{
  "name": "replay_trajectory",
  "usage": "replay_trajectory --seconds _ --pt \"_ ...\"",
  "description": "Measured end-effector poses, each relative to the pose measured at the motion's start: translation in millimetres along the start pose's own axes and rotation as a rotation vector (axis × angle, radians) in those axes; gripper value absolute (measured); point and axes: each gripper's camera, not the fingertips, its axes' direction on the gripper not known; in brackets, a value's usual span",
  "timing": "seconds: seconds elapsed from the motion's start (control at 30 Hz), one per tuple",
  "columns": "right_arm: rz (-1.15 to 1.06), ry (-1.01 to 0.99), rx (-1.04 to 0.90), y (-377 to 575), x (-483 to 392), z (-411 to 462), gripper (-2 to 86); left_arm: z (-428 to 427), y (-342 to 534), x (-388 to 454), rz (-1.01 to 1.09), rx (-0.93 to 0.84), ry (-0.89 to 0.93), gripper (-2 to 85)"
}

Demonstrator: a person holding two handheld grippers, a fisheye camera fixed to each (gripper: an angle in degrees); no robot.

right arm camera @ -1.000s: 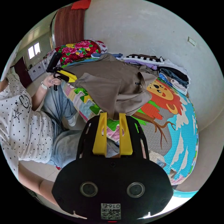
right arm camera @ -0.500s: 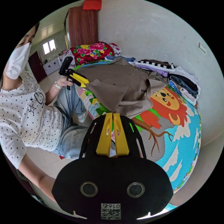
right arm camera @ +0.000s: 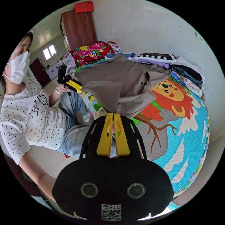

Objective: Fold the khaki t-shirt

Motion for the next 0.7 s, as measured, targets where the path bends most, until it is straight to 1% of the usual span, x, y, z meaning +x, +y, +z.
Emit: replay_trajectory --seconds 0.07,0.13,0.23,0.3,0.33,0.37,0.4,0.5,0.53,0.6,0.63,0.7 --pt "0.018 -0.015 0.01 0 4 6 -0.3 -5 7 -2 -0.014 -0.007 0.011 -0.8" --pt "0.038 -0.028 0.043 0 8 6 -0.3 -18 14 -4 -0.03 -0.002 -0.029 -0.7" --pt "0.088 -0.003 0.047 -3 16 9 0.0 -59 34 -15 -0.129 0.043 -0.22 0.0" --pt "0.132 0.019 0.046 -7 21 11 0.4 -98 59 -32 -0.273 0.051 -0.449 1.7" --pt "0.182 0.026 0.052 -9 26 11 0.7 -108 67 -37 -0.312 0.05 -0.506 2.3" --pt "0.241 0.034 0.049 -13 31 10 1.6 -126 83 -45 -0.386 0.041 -0.606 3.4" --pt "0.255 0.033 0.048 -14 32 9 2.0 -143 100 -53 -0.458 0.025 -0.68 4.7" --pt "0.212 -0.03 0.164 -22 23 -5 10.4 -171 137 -65 -0.572 -0.037 -0.809 7.1" --pt "0.217 -0.007 0.216 -26 18 -9 12.4 -176 144 -66 -0.589 -0.042 -0.833 7.4" --pt "0.213 0.05 0.264 -37 8 -11 12.6 -192 169 -70 -0.643 -0.044 -0.88 8.1" --pt "0.193 0.077 0.28 -46 -1 -9 12.4 -195 174 -71 -0.652 -0.039 -0.875 8.2" --pt "0.157 0.094 0.285 -64 -14 -1 12.1 -205 193 -75 -0.649 -0.002 -0.802 8.4"
